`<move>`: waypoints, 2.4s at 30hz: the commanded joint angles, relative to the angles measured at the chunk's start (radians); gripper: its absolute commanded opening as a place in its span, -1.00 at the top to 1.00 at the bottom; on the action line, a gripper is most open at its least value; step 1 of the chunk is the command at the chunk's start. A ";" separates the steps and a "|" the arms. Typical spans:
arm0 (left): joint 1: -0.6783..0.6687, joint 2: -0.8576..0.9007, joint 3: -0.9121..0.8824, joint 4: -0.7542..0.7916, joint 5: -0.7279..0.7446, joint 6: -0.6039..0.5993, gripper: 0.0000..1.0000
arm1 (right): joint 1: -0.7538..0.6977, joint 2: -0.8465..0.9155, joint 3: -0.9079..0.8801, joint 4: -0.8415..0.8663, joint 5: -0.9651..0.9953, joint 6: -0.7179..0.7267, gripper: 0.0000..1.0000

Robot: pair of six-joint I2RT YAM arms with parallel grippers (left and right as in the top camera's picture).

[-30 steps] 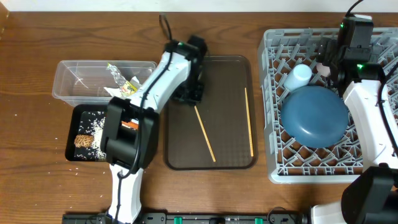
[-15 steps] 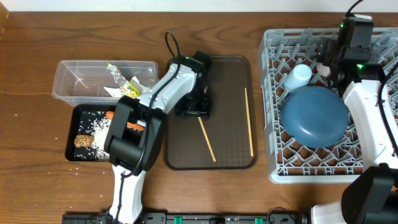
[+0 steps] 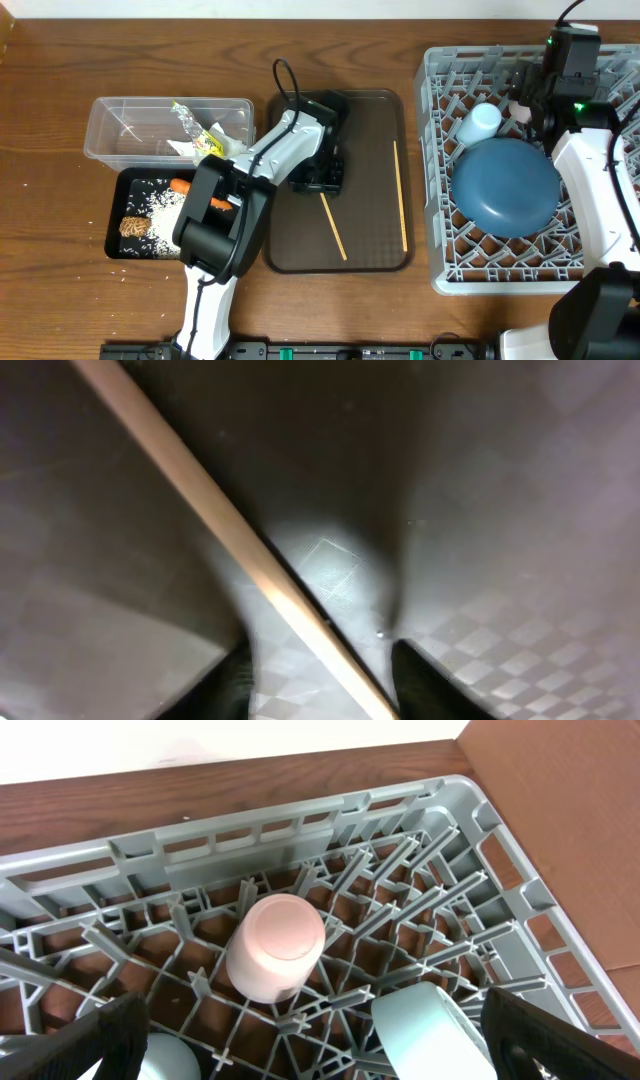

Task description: Sort waste into correct bins and load items into the dishwasher rack

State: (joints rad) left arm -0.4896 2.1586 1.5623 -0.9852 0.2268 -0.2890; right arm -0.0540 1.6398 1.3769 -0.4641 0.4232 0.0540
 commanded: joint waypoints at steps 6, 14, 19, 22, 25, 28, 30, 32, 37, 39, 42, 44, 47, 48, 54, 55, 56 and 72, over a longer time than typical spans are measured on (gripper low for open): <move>0.002 0.036 -0.036 0.000 -0.010 -0.005 0.49 | -0.002 -0.005 0.003 -0.001 0.014 0.020 -0.98; 0.002 0.040 -0.033 0.000 -0.011 -0.003 0.88 | -0.002 -0.005 0.003 -0.001 0.014 0.020 -0.99; 0.012 0.032 0.003 -0.019 -0.039 0.003 0.87 | -0.002 -0.005 0.003 -0.001 0.014 0.020 -0.99; 0.022 0.025 0.053 -0.039 -0.056 0.003 0.88 | -0.002 -0.005 0.003 -0.001 0.014 0.020 -0.99; 0.035 0.016 0.132 -0.038 -0.056 0.003 0.88 | -0.002 -0.005 0.003 -0.001 0.014 0.020 -0.98; 0.044 0.016 0.245 -0.021 -0.055 0.002 0.88 | -0.002 -0.005 0.003 -0.001 0.014 0.020 -0.99; 0.044 0.016 0.309 0.013 -0.054 -0.011 0.88 | -0.002 -0.005 0.003 -0.001 0.014 0.020 -0.98; 0.042 0.016 0.367 0.058 -0.040 -0.024 0.88 | -0.002 -0.005 0.003 -0.001 0.014 0.020 -0.98; 0.029 0.016 0.423 0.222 0.104 -0.077 0.88 | -0.002 -0.005 0.003 -0.001 0.014 0.020 -0.99; 0.023 0.016 0.424 0.302 0.181 -0.127 0.88 | -0.002 -0.005 0.003 -0.001 0.014 0.020 -0.99; 0.014 0.016 0.424 0.378 0.261 -0.147 0.88 | -0.002 -0.005 0.003 -0.001 0.014 0.020 -0.98; 0.005 0.016 0.425 0.416 0.322 -0.147 0.88 | -0.002 -0.005 0.003 -0.001 0.014 0.020 -0.98; -0.016 0.016 0.425 0.442 0.384 -0.146 0.88 | -0.002 -0.005 0.003 -0.001 0.014 0.020 -0.99; -0.025 0.016 0.426 0.447 0.384 -0.146 0.88 | -0.002 -0.005 0.003 -0.001 0.014 0.020 -0.98; -0.063 0.016 0.439 0.487 0.386 -0.145 0.88 | -0.002 -0.005 0.003 -0.001 0.014 0.020 -0.98; -0.066 0.016 0.441 0.497 0.392 -0.142 0.88 | -0.002 -0.005 0.003 -0.001 0.014 0.020 -0.99; -0.067 0.016 0.441 0.509 0.398 -0.142 0.88 | -0.002 -0.005 0.003 -0.001 0.014 0.020 -0.99; -0.146 0.017 0.438 0.572 0.417 -0.191 0.88 | -0.002 -0.005 0.003 -0.001 0.014 0.020 -0.98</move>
State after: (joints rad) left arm -0.6090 2.1731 1.9755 -0.4145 0.6292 -0.4824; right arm -0.0540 1.6398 1.3769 -0.4637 0.4232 0.0540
